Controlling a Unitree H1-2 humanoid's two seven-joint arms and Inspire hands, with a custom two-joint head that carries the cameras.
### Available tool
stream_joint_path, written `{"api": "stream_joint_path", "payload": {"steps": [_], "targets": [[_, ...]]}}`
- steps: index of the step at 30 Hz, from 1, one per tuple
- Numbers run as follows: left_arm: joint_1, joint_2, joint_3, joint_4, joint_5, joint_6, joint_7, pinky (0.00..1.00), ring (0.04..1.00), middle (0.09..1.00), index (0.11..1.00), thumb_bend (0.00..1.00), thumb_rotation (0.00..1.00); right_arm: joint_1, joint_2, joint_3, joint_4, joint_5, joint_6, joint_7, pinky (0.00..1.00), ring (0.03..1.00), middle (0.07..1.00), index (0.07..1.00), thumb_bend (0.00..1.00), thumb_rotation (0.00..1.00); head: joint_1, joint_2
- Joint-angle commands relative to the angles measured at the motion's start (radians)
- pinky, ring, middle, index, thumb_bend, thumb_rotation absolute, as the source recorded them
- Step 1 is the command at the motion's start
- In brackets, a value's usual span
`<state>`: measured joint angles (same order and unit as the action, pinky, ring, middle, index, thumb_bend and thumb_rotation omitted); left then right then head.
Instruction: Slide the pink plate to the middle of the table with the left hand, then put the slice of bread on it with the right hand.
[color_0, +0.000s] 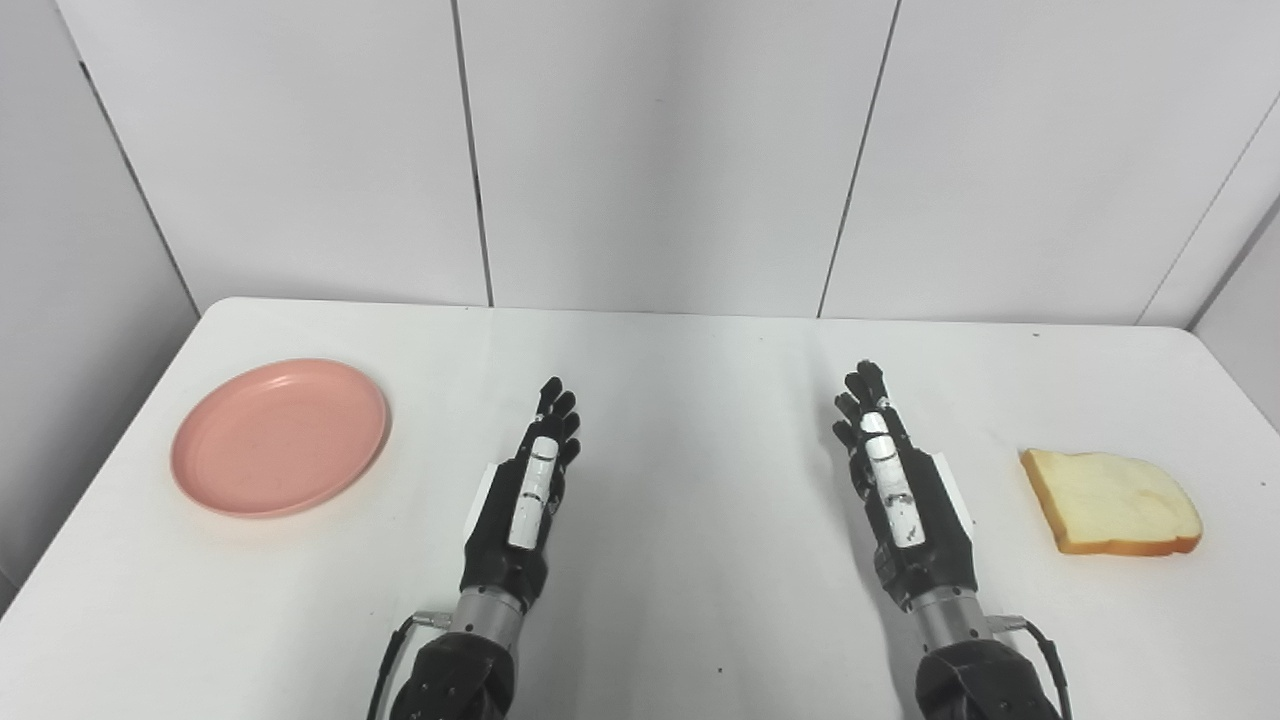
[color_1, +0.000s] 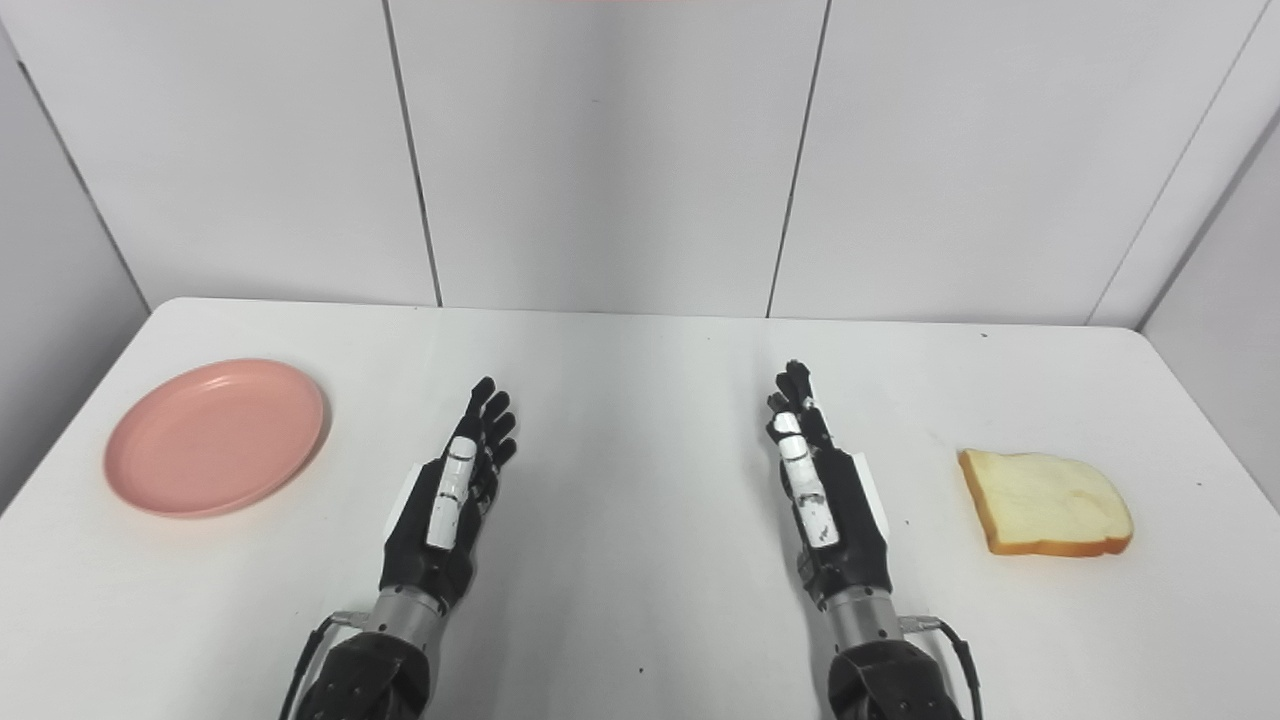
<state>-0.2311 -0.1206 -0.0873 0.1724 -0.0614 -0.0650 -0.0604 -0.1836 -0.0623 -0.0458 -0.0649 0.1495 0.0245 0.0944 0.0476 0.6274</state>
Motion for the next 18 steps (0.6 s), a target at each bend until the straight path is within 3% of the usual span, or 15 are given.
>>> {"api": "stream_joint_path", "payload": {"steps": [1, 18], "targets": [[-0.022, 0.0, -0.004, -0.03, -0.001, -0.024, -0.011, 1.0, 1.0, 1.0, 0.986, 0.66, 0.96, -0.035, 0.001, -0.005, -0.034, 0.0, -0.006, -0.009, 1.0, 1.0, 1.0, 1.0, 0.66, 0.89, 0.0, -0.001], [-0.021, 0.001, -0.006, -0.034, 0.004, -0.018, -0.009, 1.0, 1.0, 1.0, 0.984, 0.66, 0.96, -0.033, -0.002, -0.005, -0.036, 0.008, -0.003, -0.002, 1.0, 1.0, 1.0, 1.0, 0.66, 0.89, 0.0, 0.0]]}}
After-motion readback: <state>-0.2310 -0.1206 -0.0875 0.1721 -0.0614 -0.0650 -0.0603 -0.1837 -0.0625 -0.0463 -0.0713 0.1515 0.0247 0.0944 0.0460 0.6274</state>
